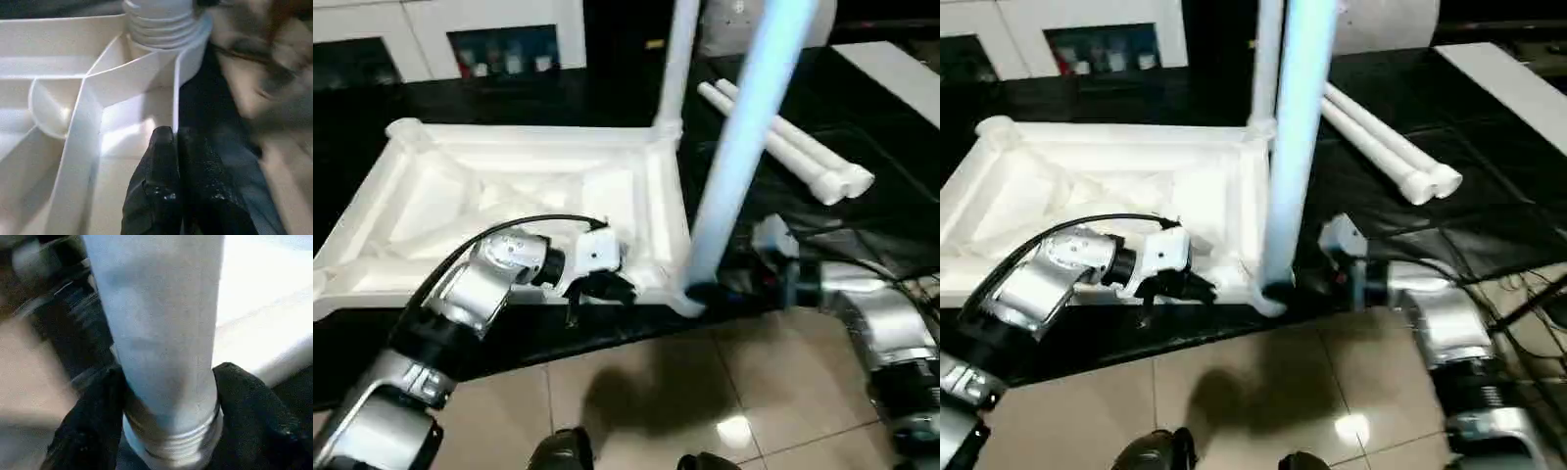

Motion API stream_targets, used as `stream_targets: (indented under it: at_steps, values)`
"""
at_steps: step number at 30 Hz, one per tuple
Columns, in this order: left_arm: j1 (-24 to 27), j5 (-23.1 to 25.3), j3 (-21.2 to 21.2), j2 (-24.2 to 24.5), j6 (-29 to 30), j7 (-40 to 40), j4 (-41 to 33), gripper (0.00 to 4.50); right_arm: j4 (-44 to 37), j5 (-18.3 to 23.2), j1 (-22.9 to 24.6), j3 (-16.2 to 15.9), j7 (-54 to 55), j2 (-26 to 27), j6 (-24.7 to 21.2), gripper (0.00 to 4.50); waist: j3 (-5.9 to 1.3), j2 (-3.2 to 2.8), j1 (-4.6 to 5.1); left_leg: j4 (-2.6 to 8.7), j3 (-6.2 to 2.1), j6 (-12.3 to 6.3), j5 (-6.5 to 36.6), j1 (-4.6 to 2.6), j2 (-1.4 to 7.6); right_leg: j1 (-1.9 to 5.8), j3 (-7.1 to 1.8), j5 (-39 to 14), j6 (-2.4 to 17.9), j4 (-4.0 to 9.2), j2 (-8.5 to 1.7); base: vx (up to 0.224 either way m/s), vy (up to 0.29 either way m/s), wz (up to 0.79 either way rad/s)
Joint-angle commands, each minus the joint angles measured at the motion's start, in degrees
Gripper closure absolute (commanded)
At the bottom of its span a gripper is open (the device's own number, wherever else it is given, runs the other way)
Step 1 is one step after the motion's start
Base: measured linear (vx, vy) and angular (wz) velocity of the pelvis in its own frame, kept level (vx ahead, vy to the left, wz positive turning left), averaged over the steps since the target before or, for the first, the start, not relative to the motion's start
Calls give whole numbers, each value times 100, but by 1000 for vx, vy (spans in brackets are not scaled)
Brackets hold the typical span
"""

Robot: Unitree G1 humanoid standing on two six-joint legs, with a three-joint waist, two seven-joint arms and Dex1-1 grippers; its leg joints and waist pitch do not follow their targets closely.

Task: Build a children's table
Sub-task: Rotate leg to tighten

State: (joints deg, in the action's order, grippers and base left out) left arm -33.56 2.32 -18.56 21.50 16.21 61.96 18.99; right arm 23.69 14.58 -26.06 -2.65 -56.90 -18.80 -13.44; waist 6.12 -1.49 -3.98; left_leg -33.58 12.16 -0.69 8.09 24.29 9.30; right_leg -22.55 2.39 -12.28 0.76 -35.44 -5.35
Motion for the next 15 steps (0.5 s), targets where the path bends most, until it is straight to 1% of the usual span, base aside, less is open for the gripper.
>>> stream_targets:
  at_steps: [1,2,3,4,5,6,7,8,9,10,11,12,13,14,15]
  values:
    - [21,-278,-125,-719,503,-569,-529,450,397,-206,-258,-95,1145,541,-290,196,-349,56,38,519,-322,346,2334,-251,423,99,-206,-2262,1250,487,-469,0,0,0]
    - [-2,-255,-103,-816,550,-702,-500,450,469,-242,-319,-65,1309,622,-289,196,-351,50,59,529,-330,401,2381,-258,426,93,-208,-2327,1183,501,-464,0,0,0]
    - [-2,-255,-103,-816,550,-702,-500,450,469,-242,-319,-65,1309,622,-289,197,-365,57,99,558,-337,440,2369,-248,428,94,-202,-2211,1090,499,-427,0,0,0]
    - [-42,-222,-71,-948,594,-887,-434,450,583,-271,-405,-30,1512,720,-277,198,-377,39,113,566,-313,441,2379,-275,430,69,-210,-1962,1062,515,-403,0,0,0]
    - [-117,-163,2,-1154,650,-1208,-305,450,750,-314,-536,53,1898,858,-280,198,-374,38,123,567,-300,442,2383,-286,432,49,-219,-1821,1080,517,-391,0,0,0]
    - [-170,-121,54,-1298,693,-1434,-218,450,862,-345,-626,112,2172,953,-286,199,-388,53,140,549,-278,421,2310,-293,413,45,-228,-1552,1142,508,-382,0,0,0]
    - [-223,-88,96,-1403,711,-1606,-132,450,969,-370,-707,156,2380,1016,-288,199,-387,82,139,536,-256,330,2220,-283,404,54,-239,-1479,1144,529,-392,0,0,0]
    - [-385,32,193,-1722,672,-2151,94,450,1279,-457,-915,255,2882,1169,-160,199,-391,76,128,516,-243,274,2148,-289,394,51,-244,-1456,1148,535,-399,0,0,0]
    - [-439,71,230,-1866,693,-2340,129,450,1425,-510,-1008,316,3120,1245,-117,199,-383,76,147,505,-228,224,2050,-277,383,47,-251,-1442,1161,551,-393,0,0,0]
    - [-483,93,263,-1990,684,-2485,137,450,1531,-532,-1073,381,3299,1308,-104,199,-396,72,127,492,-231,182,1996,-289,390,54,-244,-1497,1136,562,-403,0,0,0]
    - [-514,89,288,-2091,717,-2590,101,450,1624,-532,-1127,469,3456,1378,-70,199,-405,73,103,487,-233,116,1848,-272,394,70,-249,-1358,1109,554,-406,0,0,0]
    - [-537,81,287,-2150,725,-2628,68,450,1695,-495,-1163,548,3530,1430,-29,199,-418,77,103,485,-225,70,1735,-256,392,88,-244,-1196,1112,532,-392,0,0,0]
    - [-552,83,269,-2162,684,-2627,54,450,1728,-487,-1177,577,3566,1447,0,199,-455,72,79,462,-211,-45,1443,-259,394,102,-234,-743,1152,490,-378,0,0,0]
    - [-558,88,256,-2166,669,-2631,42,450,1763,-488,-1195,588,3598,1457,27,143,-468,70,76,447,-205,-126,1281,-256,391,107,-225,-496,1191,465,-364,0,0,0]
    - [-559,107,238,-2138,659,-2616,42,450,1769,-486,-1191,610,3645,1460,56,128,-476,70,64,415,-194,-295,988,-223,375,133,-212,-85,1261,423,-361,0,0,0]
